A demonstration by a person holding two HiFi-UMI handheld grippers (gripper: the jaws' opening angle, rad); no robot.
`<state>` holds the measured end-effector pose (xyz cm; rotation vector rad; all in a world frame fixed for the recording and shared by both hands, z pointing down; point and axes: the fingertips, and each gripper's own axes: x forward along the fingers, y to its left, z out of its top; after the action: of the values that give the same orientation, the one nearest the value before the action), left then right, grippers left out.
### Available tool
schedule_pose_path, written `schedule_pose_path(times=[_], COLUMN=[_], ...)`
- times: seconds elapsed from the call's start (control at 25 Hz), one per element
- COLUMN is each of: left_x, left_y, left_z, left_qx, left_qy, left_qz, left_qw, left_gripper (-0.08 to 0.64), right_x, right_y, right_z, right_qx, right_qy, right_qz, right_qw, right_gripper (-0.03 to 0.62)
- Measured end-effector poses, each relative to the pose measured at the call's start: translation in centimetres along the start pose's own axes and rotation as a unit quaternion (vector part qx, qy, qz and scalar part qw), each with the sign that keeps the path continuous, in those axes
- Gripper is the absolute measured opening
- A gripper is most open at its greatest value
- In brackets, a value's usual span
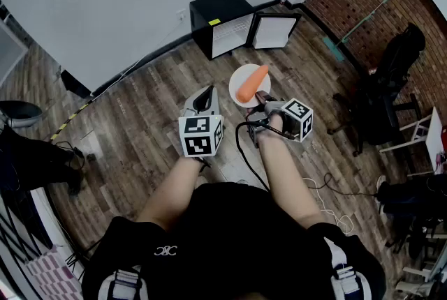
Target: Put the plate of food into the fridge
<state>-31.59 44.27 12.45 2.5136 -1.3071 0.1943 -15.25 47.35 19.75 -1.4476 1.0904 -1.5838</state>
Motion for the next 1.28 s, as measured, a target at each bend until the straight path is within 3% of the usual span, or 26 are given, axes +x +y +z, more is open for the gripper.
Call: schedule_pose_path(times=[0.24,0.64,1.04,1.28], left_x=[0.3,0.6,2.9,6.8], left_y=[1.5,5.2,6.5,6.7], left_z=[-0.3,-0.6,-1.3,-1.0], left_qx=[0.007,0.022,0.014,0.019], left_qy=[0.006,0.007,0.017,0.022], left_qz=[-0.003,-0.039,-0.049,-0.039], left_qw=[1.0000,0.9990,0.9986,0.9988], left_gripper=[-0.003,-0.003,-0.003,-0.003], right_x=[0.6,2.1,3.7,6.9], right_y=[-0.1,0.8,0.4,1.2], right_z=[-0.8,-3.4,-2.0,1.1], right_qx=[0.028,0.029,0.007,0.003], right_qy=[-0.018,-0.047,-0.059,-0.054], right_qz=[0.011,0.010,-0.011,0.002], right_qw=[0.999,0.998,0.998,0.999], right_gripper=[0.031,0.031,0.031,0.029])
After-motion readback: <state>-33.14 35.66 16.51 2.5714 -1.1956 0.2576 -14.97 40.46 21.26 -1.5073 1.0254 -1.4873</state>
